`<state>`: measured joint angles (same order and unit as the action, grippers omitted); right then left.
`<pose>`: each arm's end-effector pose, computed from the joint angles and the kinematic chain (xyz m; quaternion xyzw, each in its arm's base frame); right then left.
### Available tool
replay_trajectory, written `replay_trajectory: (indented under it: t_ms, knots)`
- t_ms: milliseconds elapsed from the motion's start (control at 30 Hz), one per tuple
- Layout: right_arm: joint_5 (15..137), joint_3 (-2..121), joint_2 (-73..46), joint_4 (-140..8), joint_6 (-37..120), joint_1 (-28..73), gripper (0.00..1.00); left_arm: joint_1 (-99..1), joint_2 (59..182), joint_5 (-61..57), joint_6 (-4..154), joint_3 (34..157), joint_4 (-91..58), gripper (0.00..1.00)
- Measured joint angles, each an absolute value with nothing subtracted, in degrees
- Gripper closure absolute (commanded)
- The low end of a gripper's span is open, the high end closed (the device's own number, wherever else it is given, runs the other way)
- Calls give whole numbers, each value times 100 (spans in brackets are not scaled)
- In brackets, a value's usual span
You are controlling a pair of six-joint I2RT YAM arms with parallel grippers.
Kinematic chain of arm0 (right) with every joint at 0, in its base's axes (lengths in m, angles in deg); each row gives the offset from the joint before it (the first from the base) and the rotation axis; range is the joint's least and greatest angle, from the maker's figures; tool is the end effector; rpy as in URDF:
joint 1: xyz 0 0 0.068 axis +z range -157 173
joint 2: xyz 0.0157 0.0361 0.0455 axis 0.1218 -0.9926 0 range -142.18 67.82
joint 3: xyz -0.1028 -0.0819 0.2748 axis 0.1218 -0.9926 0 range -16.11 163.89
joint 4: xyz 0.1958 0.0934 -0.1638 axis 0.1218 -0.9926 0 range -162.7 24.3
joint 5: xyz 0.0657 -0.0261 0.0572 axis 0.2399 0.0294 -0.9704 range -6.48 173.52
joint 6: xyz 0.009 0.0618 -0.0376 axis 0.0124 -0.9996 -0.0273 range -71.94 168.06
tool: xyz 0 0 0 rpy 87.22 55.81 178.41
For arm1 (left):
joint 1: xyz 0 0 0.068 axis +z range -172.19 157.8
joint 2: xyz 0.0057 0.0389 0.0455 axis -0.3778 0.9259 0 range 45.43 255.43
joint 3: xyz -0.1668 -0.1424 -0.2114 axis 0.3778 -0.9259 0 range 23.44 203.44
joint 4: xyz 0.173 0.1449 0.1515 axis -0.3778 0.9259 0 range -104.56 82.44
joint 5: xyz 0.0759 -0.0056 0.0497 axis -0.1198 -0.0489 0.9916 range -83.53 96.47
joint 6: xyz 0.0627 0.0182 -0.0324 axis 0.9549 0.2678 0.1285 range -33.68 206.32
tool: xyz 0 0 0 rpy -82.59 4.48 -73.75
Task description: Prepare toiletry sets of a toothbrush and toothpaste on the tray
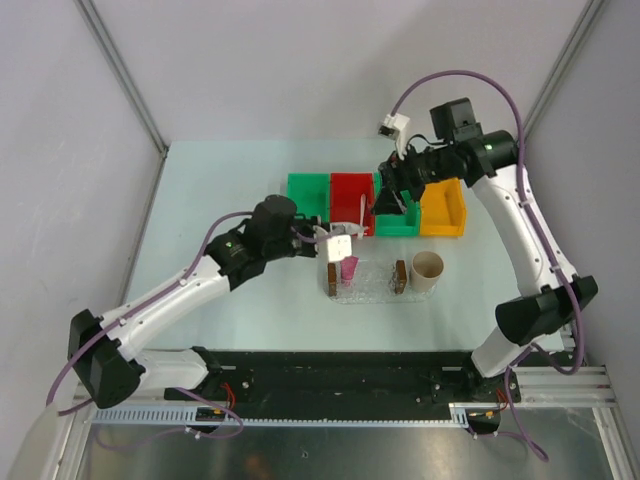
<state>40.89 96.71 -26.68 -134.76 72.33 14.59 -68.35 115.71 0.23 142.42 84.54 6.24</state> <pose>0.3035 0.1643 0.4549 -0.4543 0.7606 0.3350 0.3209 0.2019 -0.2198 0.3441 0.6903 0.5215 -0.0038 0.5016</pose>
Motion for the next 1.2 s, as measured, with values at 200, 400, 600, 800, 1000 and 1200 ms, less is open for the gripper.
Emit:
replay_trajectory:
  t_ms: [200, 400, 600, 800, 1000, 1200]
  knots:
    - [4028, 9389, -2036, -13154, 7342, 1358, 20, -6100, 11482, -825, 13118, 8679, 617, 100]
    - [3906, 9148, -1628, -12770, 7458, 1627, 18, -5685, 11327, -2138, 11940, 8841, 615, 100]
    - [3899, 9109, -1599, -12466, 7517, 2007, 13, -5667, 11300, -3354, 11101, 8954, 580, 100]
    - [3768, 9109, -1601, -12372, 7520, 2197, 13, -5665, 11300, -3955, 10707, 8968, 558, 100]
    - [3600, 9096, -1623, -12367, 7530, 2291, 17, -5656, 11305, -4217, 10565, 8970, 554, 100]
    - [3455, 9037, -1750, -12363, 7533, 2451, 26, -5654, 11405, -4337, 10461, 9086, 536, 100]
